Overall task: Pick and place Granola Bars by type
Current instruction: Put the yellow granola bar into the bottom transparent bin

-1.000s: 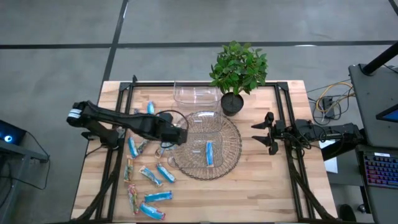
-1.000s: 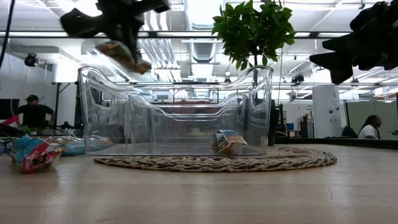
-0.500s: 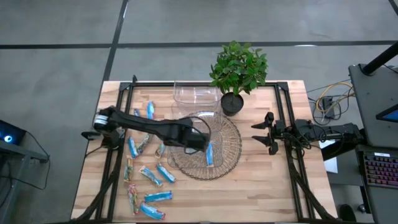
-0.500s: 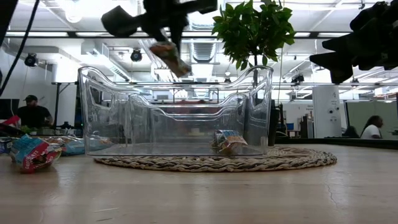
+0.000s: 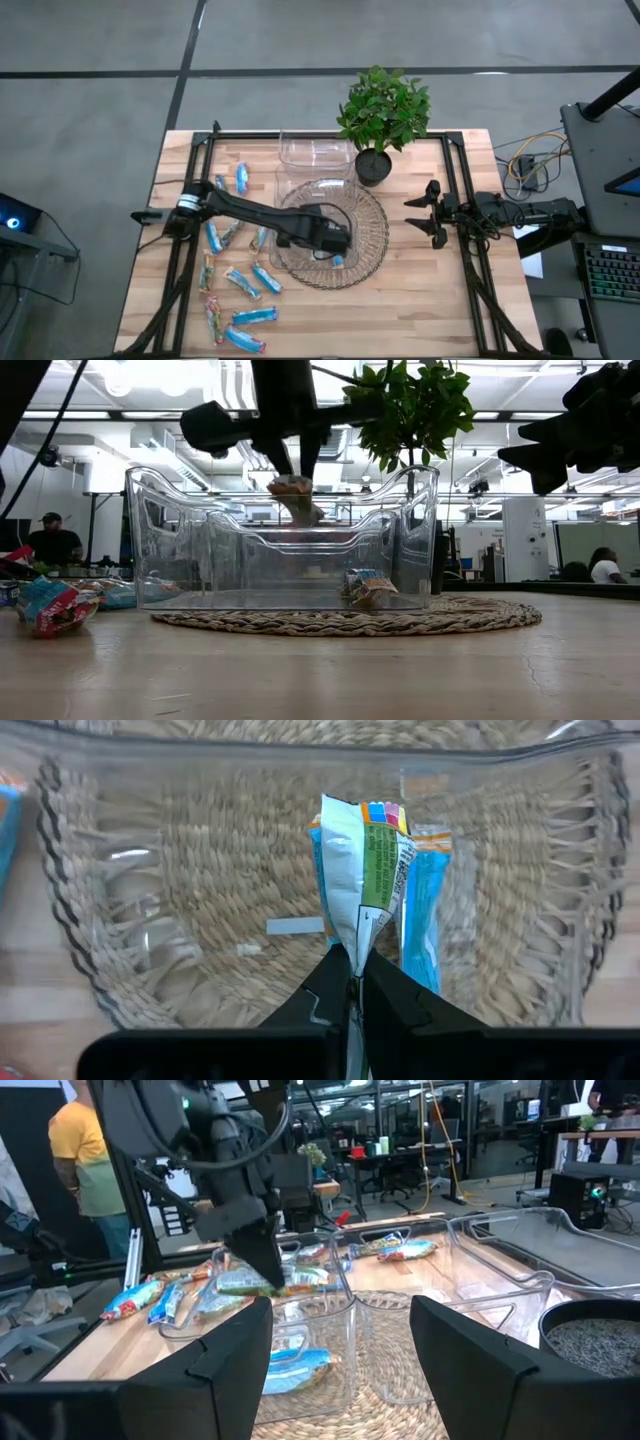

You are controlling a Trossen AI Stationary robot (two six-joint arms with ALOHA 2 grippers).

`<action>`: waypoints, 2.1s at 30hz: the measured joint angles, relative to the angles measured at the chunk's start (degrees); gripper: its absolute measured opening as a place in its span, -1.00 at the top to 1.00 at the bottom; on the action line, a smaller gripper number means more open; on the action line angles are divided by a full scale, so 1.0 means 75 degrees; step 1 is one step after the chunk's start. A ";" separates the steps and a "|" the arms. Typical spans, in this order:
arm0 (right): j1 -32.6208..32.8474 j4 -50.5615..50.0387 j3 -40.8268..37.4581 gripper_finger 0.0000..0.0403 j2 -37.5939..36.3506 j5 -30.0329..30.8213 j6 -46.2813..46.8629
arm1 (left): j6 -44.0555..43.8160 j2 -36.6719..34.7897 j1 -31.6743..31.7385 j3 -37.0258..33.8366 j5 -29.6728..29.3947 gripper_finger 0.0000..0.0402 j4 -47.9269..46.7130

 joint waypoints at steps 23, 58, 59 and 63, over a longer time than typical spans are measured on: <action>0.0000 0.0000 0.0000 -0.13 0.0000 0.0001 0.0000 | 0.0436 0.0986 0.0254 -0.0017 0.0023 0.98 0.1150; 0.0001 0.0000 0.0000 -0.13 0.0000 0.0001 0.0000 | 0.0103 0.0124 0.0366 0.0035 -0.0117 0.27 0.1904; 0.0001 0.0000 0.0001 -0.13 0.0000 0.0000 0.0000 | 0.0106 0.0080 0.0360 0.0023 -0.0094 0.27 0.2065; 0.0000 0.0000 0.0003 -0.13 0.0003 0.0001 0.0000 | 0.0002 -0.0106 0.0338 0.0006 -0.0167 0.27 0.2573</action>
